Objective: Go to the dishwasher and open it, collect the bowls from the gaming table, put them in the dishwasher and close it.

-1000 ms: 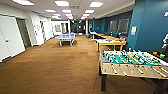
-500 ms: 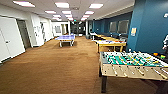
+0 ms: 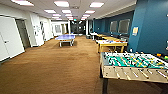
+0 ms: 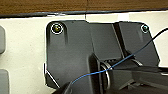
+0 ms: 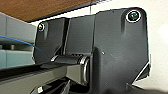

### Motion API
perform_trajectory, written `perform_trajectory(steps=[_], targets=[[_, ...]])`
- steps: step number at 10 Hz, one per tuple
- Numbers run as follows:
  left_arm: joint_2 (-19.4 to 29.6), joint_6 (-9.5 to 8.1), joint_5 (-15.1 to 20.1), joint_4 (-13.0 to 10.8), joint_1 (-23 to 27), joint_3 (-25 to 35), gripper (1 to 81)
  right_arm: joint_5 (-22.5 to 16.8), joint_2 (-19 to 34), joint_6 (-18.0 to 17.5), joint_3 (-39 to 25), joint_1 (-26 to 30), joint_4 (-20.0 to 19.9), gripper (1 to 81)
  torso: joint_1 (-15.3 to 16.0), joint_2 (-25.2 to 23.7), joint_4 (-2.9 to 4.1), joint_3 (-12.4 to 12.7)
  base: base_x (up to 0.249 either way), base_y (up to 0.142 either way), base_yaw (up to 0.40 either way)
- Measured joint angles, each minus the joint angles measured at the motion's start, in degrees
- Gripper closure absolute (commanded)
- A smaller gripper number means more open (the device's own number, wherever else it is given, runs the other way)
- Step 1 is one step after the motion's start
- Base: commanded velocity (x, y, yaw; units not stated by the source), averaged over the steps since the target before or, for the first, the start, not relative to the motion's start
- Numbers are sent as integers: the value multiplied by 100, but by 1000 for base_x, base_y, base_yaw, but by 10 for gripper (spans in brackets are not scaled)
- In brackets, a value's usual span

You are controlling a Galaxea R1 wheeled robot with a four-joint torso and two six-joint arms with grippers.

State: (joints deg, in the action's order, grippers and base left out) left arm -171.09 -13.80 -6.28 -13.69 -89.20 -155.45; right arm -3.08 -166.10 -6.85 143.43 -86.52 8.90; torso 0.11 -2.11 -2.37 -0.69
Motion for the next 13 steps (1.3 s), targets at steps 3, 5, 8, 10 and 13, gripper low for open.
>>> perform_trajectory(steps=[3,5,8,10,13], targets=[[0,0,-13,0,26,-2,10,4,-9,0,0,18,0,10,0,0,0,0,168,0,0],[1,0,-13,16,26,-2,10,6,-20,0,0,18,0,10,0,0,0,0,167,0,0],[1,0,-13,29,26,-2,10,6,-22,0,0,18,0,10,0,0,0,0,165,0,0],[1,0,-13,46,26,-2,10,6,-22,0,0,18,0,10,0,0,0,0,166,0,0],[0,-2,-13,57,11,-22,10,17,-20,2,6,9,2,10,-6,0,0,2,166,0,0]])
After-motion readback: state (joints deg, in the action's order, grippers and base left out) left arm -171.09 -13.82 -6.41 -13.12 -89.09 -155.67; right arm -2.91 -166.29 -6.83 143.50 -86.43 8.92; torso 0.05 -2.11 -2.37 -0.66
